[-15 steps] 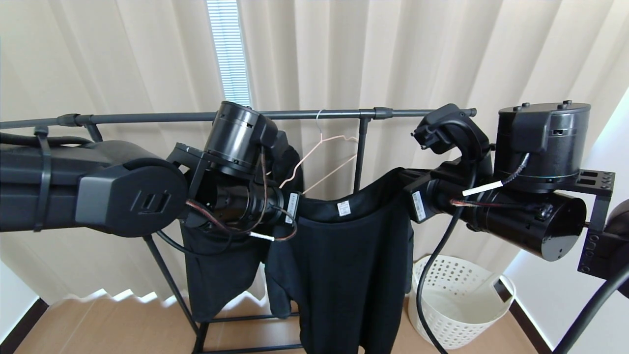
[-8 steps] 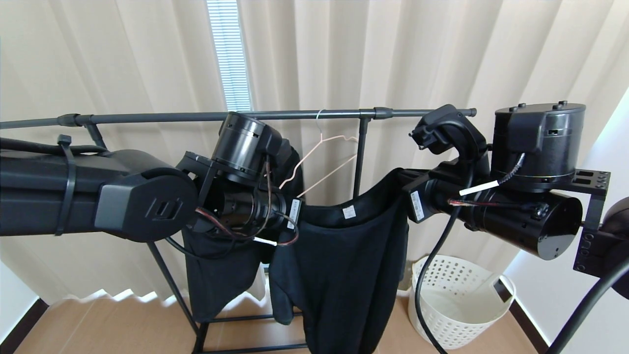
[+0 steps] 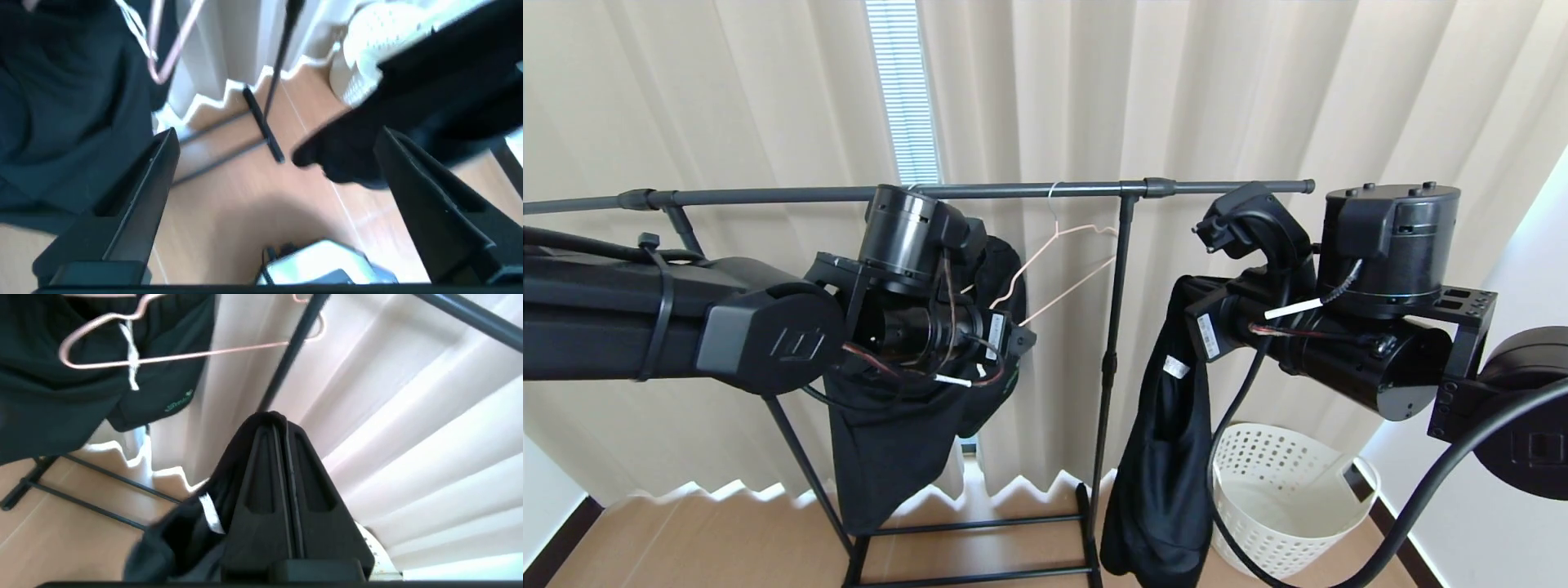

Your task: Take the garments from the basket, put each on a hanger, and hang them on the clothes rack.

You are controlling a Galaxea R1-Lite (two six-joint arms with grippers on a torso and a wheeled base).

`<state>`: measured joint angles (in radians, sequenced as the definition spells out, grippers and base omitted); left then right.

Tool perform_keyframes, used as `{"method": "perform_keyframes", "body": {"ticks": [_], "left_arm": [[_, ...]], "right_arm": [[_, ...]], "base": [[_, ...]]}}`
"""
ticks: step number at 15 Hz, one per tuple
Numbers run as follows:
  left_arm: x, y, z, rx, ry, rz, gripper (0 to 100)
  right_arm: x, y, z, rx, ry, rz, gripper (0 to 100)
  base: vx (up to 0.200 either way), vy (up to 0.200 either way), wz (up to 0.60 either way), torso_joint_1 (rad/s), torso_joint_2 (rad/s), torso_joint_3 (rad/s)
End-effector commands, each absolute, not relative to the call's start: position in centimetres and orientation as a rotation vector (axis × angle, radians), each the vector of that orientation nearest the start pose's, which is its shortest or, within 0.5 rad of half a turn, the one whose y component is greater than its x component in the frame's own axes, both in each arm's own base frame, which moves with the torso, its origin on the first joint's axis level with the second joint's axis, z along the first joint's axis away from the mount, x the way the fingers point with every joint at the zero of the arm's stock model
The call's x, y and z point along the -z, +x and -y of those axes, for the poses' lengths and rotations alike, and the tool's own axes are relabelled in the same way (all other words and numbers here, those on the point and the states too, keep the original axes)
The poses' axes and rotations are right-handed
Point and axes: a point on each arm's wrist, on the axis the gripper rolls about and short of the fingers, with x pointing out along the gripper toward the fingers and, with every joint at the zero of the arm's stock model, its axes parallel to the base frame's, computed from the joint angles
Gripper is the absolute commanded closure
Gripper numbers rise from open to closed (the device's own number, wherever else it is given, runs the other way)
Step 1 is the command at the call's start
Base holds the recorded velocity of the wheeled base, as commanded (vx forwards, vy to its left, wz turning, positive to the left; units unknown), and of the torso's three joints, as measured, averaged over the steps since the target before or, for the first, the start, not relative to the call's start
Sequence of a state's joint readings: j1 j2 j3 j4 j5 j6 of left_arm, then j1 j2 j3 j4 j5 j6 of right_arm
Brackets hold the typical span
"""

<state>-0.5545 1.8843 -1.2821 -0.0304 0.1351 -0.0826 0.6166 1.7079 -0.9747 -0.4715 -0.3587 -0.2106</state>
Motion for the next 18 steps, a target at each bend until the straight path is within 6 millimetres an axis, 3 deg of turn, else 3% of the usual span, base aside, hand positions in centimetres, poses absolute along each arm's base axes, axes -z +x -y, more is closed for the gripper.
{"method": "perform_keyframes", "body": {"ticks": [1,2,3,5,8,13,18], "left_arm": [[-18.4,33.4,18.2,0.354,0.136,-0.545,0],[-18.4,34.7,18.0,0.365,0.143,-0.516,0],[-18.4,34.7,18.0,0.365,0.143,-0.516,0],[-18.7,37.4,18.8,0.389,0.138,-0.462,0],[-18.8,39.5,19.9,0.401,0.2,-0.405,0],[-16.9,43.2,21.7,0.359,0.212,-0.368,0],[-15.8,45.1,22.3,0.331,0.22,-0.378,0]], "right_arm": [[-20.6,26.7,-17.9,-0.28,-0.338,-0.216,100],[-20.5,26.7,-17.8,-0.28,-0.341,-0.219,100],[-20.5,26.7,-17.8,-0.28,-0.341,-0.219,100],[-20.5,26.7,-17.8,-0.279,-0.341,-0.219,100],[-20.5,26.7,-17.8,-0.28,-0.341,-0.219,100],[-20.5,26.7,-17.8,-0.282,-0.341,-0.22,100],[-20.5,26.7,-17.8,-0.281,-0.345,-0.218,100]], "base": [[0.0,0.0,0.0,0.0,0.0,0.0],[0.0,0.0,0.0,0.0,0.0,0.0],[0.0,0.0,0.0,0.0,0.0,0.0],[0.0,0.0,0.0,0.0,0.0,0.0],[0.0,0.0,0.0,0.0,0.0,0.0],[0.0,0.0,0.0,0.0,0.0,0.0],[0.0,0.0,0.0,0.0,0.0,0.0]]}}
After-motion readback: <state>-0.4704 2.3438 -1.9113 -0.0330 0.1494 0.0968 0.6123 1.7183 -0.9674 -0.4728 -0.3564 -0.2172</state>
